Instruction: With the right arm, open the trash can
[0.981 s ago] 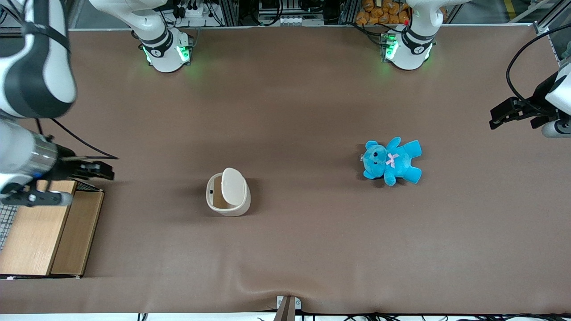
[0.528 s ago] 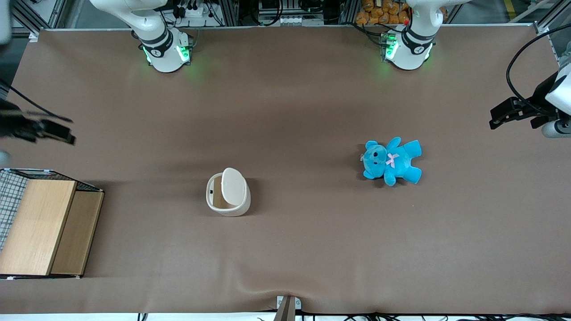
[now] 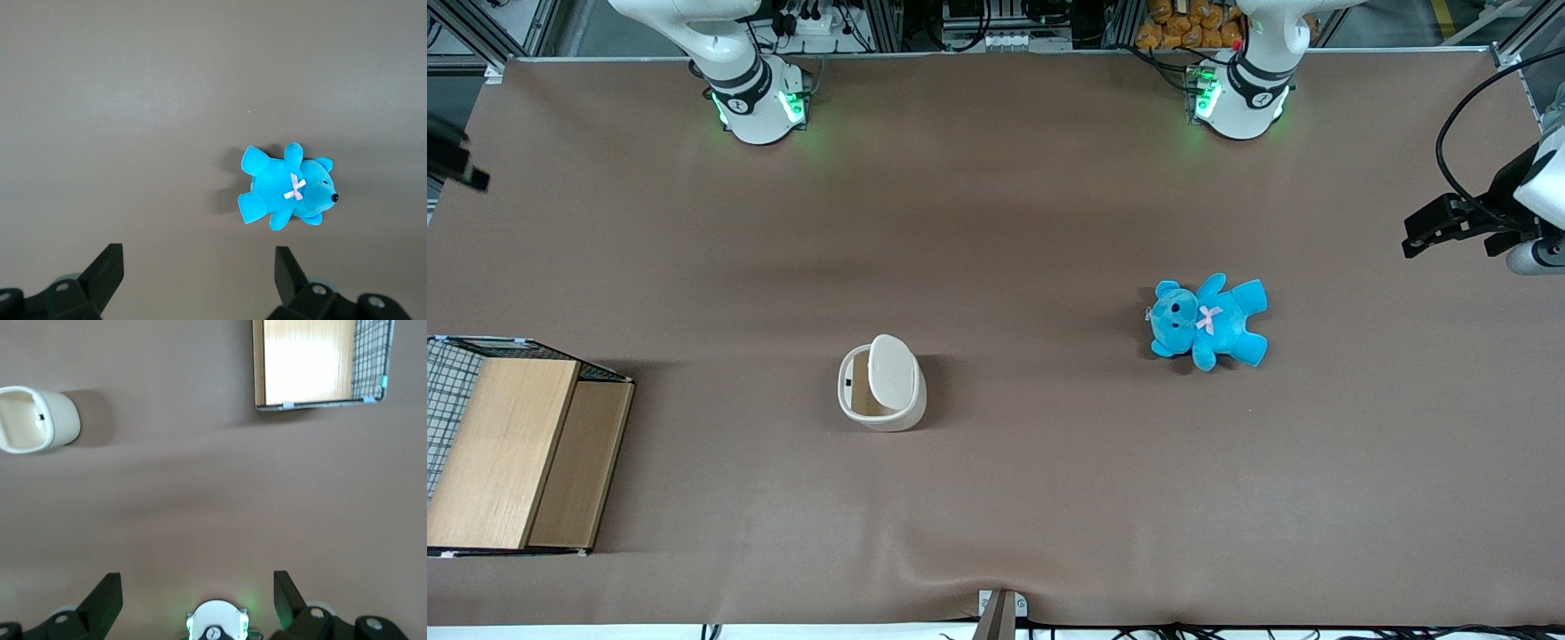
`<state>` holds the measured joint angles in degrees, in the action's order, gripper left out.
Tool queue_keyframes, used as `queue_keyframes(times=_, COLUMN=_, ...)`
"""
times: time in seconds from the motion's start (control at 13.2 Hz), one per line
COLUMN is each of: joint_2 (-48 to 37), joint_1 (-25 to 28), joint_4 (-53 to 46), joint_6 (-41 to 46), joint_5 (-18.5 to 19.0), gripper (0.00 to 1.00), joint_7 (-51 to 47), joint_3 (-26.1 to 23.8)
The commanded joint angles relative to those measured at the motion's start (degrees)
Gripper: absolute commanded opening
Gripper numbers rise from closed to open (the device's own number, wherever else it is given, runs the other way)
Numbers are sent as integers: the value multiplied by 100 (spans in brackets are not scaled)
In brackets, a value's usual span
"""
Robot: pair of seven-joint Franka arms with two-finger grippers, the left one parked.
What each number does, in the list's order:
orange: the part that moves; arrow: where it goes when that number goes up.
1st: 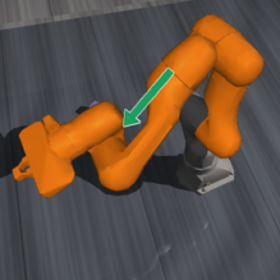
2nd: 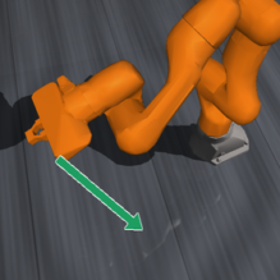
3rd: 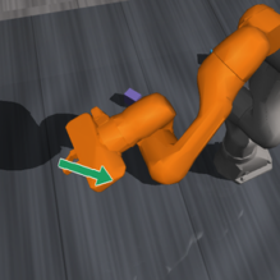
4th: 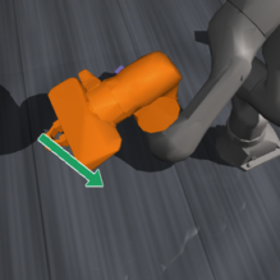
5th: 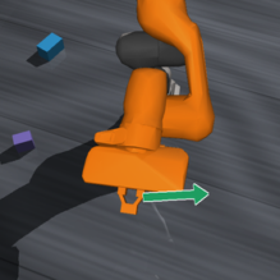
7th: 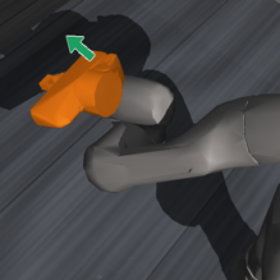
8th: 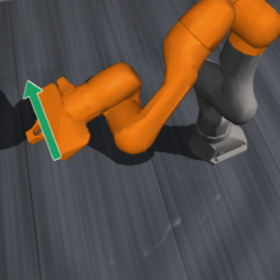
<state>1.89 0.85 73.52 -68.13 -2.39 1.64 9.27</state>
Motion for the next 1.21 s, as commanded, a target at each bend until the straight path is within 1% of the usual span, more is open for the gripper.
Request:
queue_keyframes(times=0.0, joint_2=-268, joint_1=-76, joint_4=92, joint_6=202, joint_5=81, gripper=100, joint_7=-103, joint_3=-101)
queue_keyframes(times=0.45, joint_2=-330, joint_1=-146, joint_4=329, joint_6=195, joint_5=72, gripper=100, joint_7=-384, joint_3=-163)
queue_keyframes(times=0.53, joint_2=-313, joint_1=-111, joint_4=382, joint_6=29, joint_5=90, gripper=100, joint_7=-323, joint_3=-163)
queue_keyframes(times=0.68, joint_2=-295, joint_1=-59, joint_4=444, joint_6=-52, joint_5=168, gripper=100, joint_7=-288, joint_3=-163)
queue_keyframes(times=0.98, joint_2=-295, joint_1=12, joint_4=435, joint_6=-306, joint_5=204, gripper=100, joint_7=-157, joint_3=-163)
queue_keyframes(times=1.13, joint_2=-295, joint_1=12, joint_4=418, joint_6=-342, joint_5=318, gripper=100, joint_7=2, joint_3=-163)
